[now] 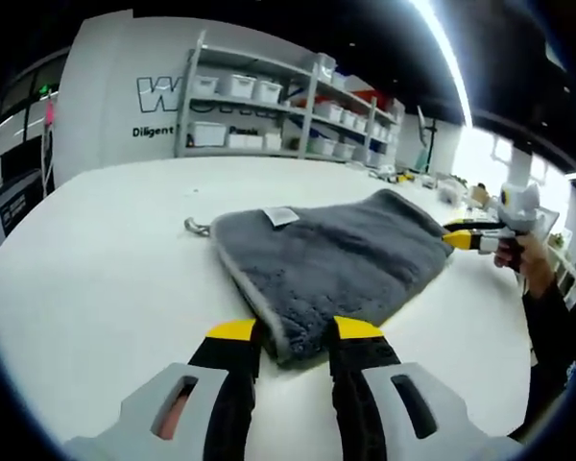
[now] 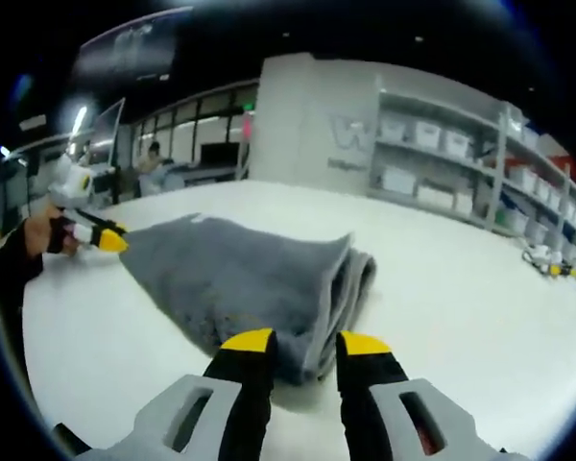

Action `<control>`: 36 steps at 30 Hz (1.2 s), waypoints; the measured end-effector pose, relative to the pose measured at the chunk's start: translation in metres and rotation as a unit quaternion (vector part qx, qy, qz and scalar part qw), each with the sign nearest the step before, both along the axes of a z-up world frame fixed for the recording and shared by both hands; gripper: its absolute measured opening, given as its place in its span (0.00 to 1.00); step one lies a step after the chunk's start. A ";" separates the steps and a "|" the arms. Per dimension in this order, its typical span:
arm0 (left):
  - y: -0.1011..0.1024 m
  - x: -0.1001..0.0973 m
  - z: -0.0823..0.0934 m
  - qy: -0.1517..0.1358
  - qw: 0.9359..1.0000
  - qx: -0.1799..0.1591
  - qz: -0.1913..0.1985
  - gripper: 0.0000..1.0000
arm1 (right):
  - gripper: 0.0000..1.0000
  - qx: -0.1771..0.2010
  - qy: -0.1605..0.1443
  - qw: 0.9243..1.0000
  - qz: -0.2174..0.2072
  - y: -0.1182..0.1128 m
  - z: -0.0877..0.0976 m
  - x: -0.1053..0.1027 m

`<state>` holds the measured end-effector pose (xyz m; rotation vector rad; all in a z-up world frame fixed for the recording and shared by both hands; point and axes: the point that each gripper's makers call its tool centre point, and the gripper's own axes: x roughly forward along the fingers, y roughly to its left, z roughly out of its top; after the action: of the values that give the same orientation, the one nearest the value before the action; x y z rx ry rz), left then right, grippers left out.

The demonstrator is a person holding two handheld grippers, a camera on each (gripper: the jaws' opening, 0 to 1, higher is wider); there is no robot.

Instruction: Open the folded towel by lifting each exposed corner and separating the folded layers until the towel lies flat within the target outline without major curled edges

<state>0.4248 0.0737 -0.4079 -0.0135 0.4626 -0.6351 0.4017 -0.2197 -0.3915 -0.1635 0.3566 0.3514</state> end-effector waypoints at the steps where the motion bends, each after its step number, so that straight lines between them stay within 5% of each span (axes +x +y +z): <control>1: 0.000 0.000 0.000 0.000 1.000 0.000 0.000 0.27 | 0.21 0.000 0.002 1.000 0.001 0.000 -0.001 0.000; 14: 0.002 -0.001 -0.001 -0.005 1.000 0.008 -0.002 0.21 | 0.10 -0.017 0.020 0.999 0.018 0.005 -0.012 -0.004; 36: 0.001 -0.001 0.000 -0.017 1.000 0.023 -0.007 0.18 | 0.08 -0.020 0.025 0.999 0.028 0.006 -0.015 -0.010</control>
<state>0.4241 0.0750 -0.4082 0.0445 0.4453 -0.6363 0.3917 -0.2139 -0.4066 -0.2038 0.4087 0.4038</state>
